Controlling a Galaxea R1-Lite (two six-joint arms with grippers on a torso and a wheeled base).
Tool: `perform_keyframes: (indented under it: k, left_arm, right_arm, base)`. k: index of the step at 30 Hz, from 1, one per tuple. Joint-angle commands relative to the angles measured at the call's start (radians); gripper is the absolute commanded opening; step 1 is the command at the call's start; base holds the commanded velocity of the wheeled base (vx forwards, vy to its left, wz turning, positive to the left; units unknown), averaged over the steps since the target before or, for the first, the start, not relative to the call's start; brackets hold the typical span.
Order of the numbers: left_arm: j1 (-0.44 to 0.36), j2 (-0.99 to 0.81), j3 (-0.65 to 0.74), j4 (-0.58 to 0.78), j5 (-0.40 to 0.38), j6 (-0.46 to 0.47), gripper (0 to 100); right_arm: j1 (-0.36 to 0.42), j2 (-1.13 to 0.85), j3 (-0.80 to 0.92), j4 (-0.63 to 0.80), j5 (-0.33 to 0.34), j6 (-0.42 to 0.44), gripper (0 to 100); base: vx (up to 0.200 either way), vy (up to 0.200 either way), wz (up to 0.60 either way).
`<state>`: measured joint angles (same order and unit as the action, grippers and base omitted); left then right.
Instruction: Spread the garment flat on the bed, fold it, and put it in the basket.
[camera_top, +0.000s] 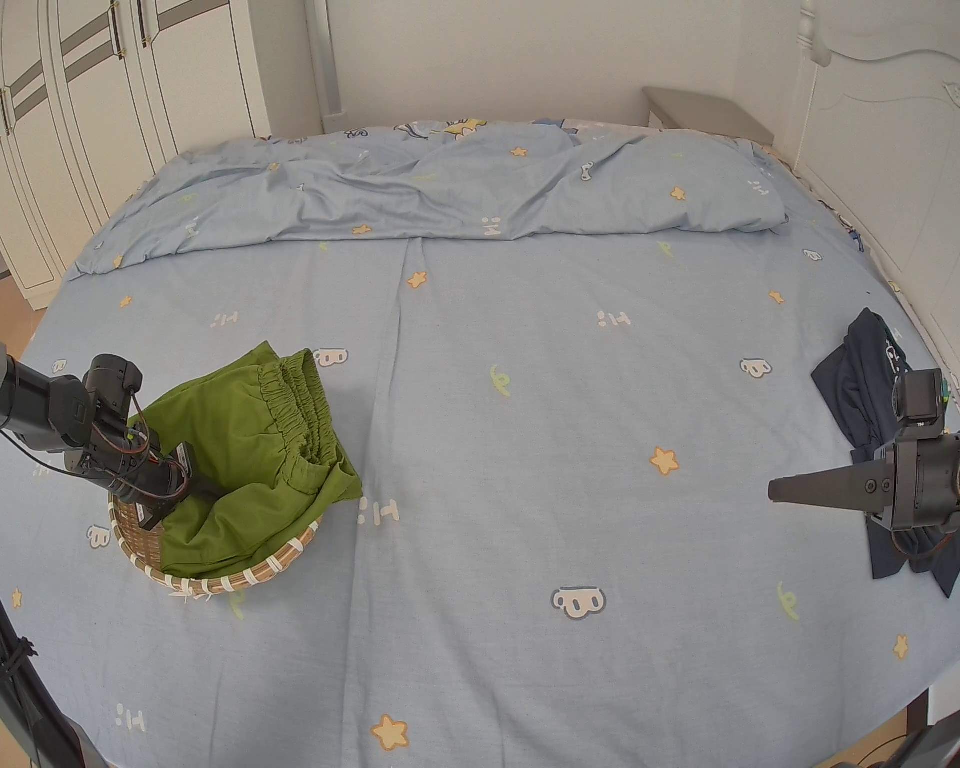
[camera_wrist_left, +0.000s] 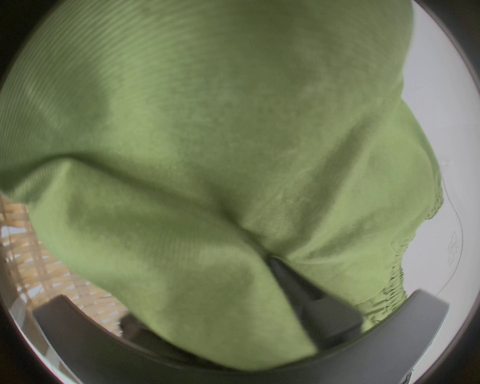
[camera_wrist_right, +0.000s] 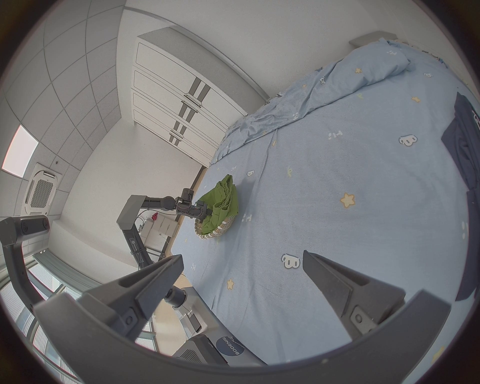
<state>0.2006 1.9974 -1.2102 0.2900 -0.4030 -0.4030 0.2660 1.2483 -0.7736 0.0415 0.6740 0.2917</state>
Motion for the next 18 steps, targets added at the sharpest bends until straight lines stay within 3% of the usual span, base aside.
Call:
perform_keyframes:
  k: [1, 5, 10, 18]
  left_arm:
    - [0.003, -0.095, 0.003, 0.001, 0.004, 0.001, 100]
    - [0.019, -0.163, -0.002, 0.041, 0.010, 0.018, 100]
    - [0.057, -0.273, -0.037, 0.201, 0.012, 0.127, 100]
    - [0.048, -0.444, -0.054, 0.285, 0.019, 0.133, 100]
  right_arm:
    - [-0.001, 0.006, -0.001, 0.000, -0.001, 0.000, 100]
    - [-0.008, 0.008, -0.001, -0.002, -0.001, 0.000, 100]
    - [-0.001, 0.006, 0.002, -0.003, 0.001, 0.000, 100]
    - [0.002, 0.008, 0.016, -0.003, 0.001, -0.002, 100]
  base:
    - [0.000, 0.000, 0.00]
    - [0.000, 0.000, 0.00]
    - [0.000, 0.000, 0.00]
    - [0.000, 0.000, 0.00]
